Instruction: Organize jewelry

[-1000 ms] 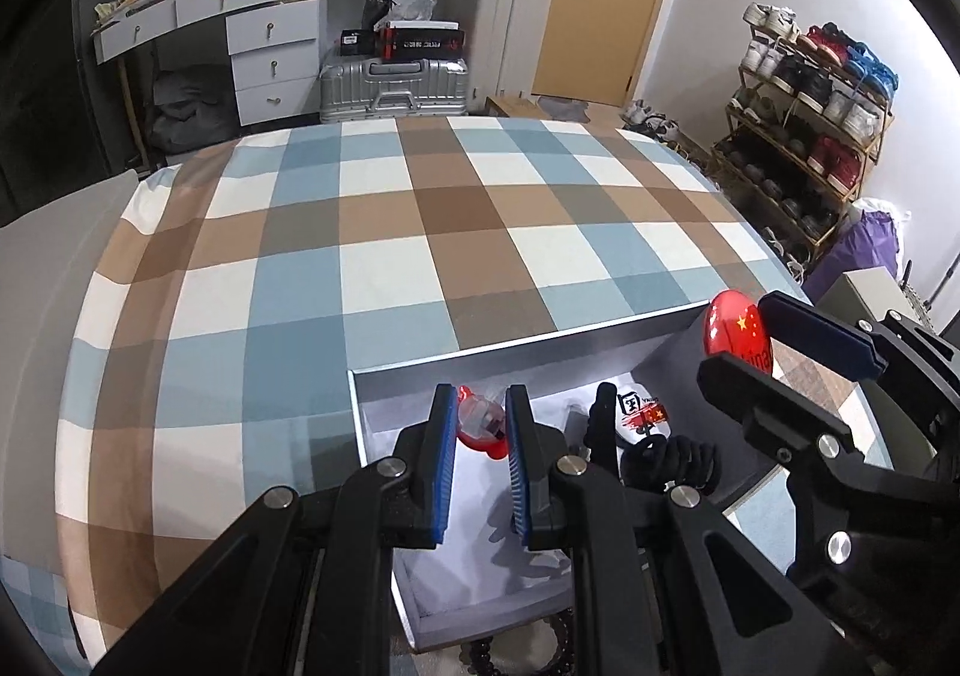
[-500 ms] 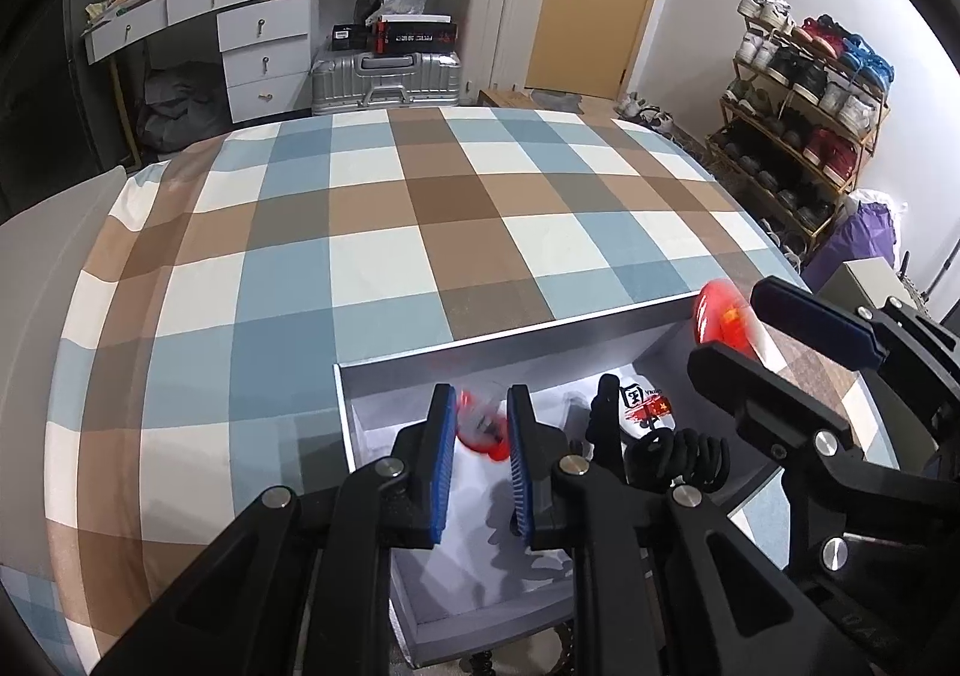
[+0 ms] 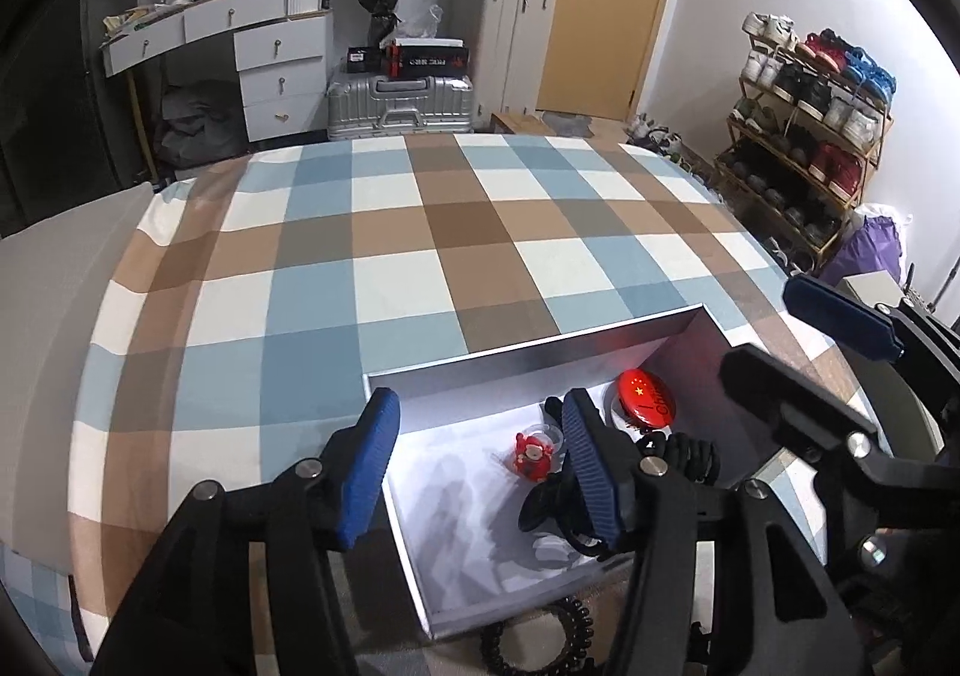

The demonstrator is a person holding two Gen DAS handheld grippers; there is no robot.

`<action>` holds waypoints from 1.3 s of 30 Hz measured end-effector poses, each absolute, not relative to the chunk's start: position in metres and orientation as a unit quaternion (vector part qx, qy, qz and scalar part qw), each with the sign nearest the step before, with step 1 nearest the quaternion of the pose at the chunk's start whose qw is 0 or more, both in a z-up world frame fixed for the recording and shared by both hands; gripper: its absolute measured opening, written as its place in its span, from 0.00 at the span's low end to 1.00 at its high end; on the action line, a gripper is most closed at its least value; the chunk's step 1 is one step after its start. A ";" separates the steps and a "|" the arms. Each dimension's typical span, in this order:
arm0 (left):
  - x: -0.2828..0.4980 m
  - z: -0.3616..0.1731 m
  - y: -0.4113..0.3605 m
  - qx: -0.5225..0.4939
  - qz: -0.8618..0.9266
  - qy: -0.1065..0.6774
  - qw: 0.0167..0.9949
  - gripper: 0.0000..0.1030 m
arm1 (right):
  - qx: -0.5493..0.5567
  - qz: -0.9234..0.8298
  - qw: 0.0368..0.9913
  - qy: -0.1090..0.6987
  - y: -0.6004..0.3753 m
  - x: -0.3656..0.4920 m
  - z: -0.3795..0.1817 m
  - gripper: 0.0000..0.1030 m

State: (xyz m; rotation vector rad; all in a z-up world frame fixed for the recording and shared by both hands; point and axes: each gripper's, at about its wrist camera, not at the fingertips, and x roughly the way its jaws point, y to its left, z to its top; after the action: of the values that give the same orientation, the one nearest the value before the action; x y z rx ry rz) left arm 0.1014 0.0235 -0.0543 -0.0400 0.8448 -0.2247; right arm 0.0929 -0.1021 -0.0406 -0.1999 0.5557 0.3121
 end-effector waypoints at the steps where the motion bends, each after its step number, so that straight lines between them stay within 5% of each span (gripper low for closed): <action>1: 0.099 -0.052 0.024 -0.018 -0.104 0.406 0.908 0.50 | -0.093 0.154 0.946 0.268 -0.104 0.090 -0.038 0.58; 6: 0.087 -0.042 0.028 -0.014 -0.081 0.388 0.918 0.52 | -0.069 0.147 0.956 0.244 -0.122 0.074 -0.026 0.63; 19: 0.049 -0.022 0.032 -0.036 -0.019 0.351 0.935 0.79 | 0.026 0.125 0.971 0.203 -0.184 0.047 -0.005 0.78; 33: -0.007 -0.027 0.028 -0.038 0.026 0.329 0.943 0.80 | 0.028 0.129 0.958 0.253 -0.193 0.003 -0.030 0.99; 39: -0.029 -0.026 0.031 -0.032 0.044 0.298 0.953 0.86 | -0.019 0.150 0.942 0.298 -0.175 -0.005 -0.047 1.00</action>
State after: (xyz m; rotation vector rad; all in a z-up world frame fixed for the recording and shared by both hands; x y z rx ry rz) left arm -0.0292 0.0308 -0.0261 -0.0657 0.6053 0.0897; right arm -0.0055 -0.1749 -0.0469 -0.0395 0.6075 0.3065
